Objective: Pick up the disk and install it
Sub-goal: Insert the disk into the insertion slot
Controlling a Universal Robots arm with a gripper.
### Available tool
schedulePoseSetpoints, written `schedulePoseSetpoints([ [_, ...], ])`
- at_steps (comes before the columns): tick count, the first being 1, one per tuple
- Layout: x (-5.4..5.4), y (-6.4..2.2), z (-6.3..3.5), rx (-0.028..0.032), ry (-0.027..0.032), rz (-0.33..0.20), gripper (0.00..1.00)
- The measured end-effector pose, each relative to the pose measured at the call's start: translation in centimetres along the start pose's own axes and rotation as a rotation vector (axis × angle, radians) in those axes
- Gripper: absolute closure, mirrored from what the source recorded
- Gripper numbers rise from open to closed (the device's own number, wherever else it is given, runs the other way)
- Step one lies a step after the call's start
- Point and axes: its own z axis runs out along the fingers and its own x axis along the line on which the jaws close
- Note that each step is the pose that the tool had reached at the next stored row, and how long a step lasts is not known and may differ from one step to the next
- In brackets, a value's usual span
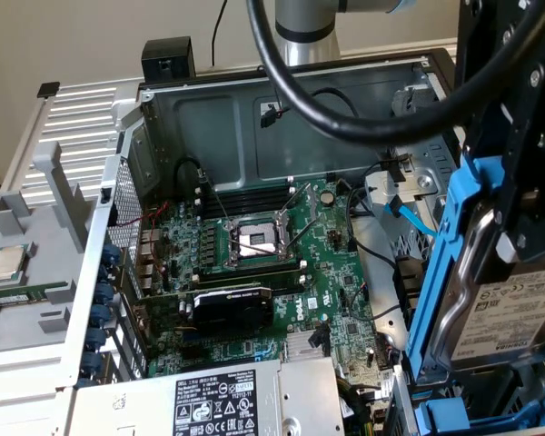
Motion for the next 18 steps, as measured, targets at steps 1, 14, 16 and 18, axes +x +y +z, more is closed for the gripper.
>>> schedulePoseSetpoints([
  [1,0.0,0.0,0.02,0.0,0.0001,0.0,0.63],
  [14,0.05,0.0,0.32,0.0,0.0001,0.0,0.63],
  [16,0.06,0.0,0.4,0.0,0.0002,0.0,0.63],
  [18,0.06,-0.01,0.5,0.0,0.0004,0.0,0.63],
])
